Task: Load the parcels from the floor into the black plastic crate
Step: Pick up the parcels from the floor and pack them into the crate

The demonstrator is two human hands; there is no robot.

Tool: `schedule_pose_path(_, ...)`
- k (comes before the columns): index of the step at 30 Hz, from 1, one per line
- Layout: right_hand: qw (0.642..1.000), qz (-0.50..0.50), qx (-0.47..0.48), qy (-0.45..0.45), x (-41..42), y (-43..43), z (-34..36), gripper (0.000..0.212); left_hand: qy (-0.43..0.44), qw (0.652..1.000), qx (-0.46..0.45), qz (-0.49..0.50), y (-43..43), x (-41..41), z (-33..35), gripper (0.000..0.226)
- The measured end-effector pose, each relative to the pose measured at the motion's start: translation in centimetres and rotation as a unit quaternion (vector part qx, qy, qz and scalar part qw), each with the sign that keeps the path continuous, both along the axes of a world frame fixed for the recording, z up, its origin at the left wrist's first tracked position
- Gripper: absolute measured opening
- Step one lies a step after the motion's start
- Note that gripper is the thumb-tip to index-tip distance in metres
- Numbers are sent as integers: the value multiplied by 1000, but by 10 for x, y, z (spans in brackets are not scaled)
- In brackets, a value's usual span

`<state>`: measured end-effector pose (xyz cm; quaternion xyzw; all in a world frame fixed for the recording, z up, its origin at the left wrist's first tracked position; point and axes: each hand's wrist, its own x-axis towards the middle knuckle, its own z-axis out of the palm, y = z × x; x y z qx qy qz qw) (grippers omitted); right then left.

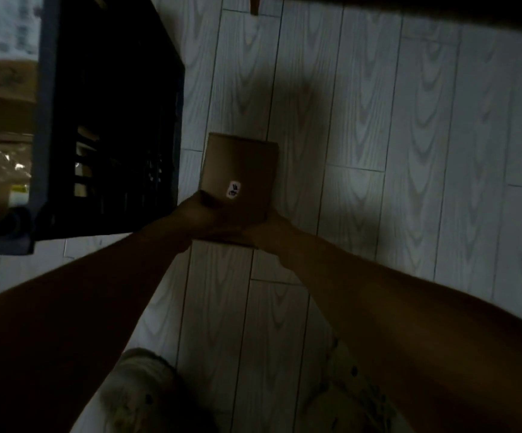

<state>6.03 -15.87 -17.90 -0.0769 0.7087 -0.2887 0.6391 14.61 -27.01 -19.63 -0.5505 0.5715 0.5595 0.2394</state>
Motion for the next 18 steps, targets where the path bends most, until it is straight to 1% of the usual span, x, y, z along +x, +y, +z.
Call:
schedule_pose_path(2, 993, -102, -29, -49, 4, 2, 16, 51, 17, 999, 32, 15, 7, 3, 10, 43)
schedule_pose_path(3, 990, -126, -24, -57, 6, 2, 21, 49, 14, 999, 33, 14, 10, 4, 15, 40)
schedule_pose_path(6, 994, -97, 12, -46, 13, 5, 33, 53, 14, 1000, 11, 10, 11, 5, 27, 45)
schedule_pose_path(9, 995, -41, 85, -12, 12, 5, 18, 75, -7, 999, -12, 33, -3, 12, 17, 53)
schedule_pose_path(11, 994, -43, 102, 9, 6, 3, 1, 85, -26, 998, -35, 45, -12, 13, 6, 60)
schedule_pose_path(12, 993, -50, 103, 16, 4, 0, -12, 84, -31, 998, -38, 50, -13, 12, 3, 56)
schedule_pose_path(14, 994, -57, 93, 19, 2, -3, -30, 70, -30, 997, -39, 61, -12, 8, -4, 45)
schedule_pose_path(16, 996, -66, 64, 11, 5, -7, -38, 53, -29, 998, -23, 58, -6, 5, -10, 42)
schedule_pose_path(18, 993, -108, 38, 5, 7, -7, -35, 46, -12, 997, 7, 72, 5, 9, -6, 43)
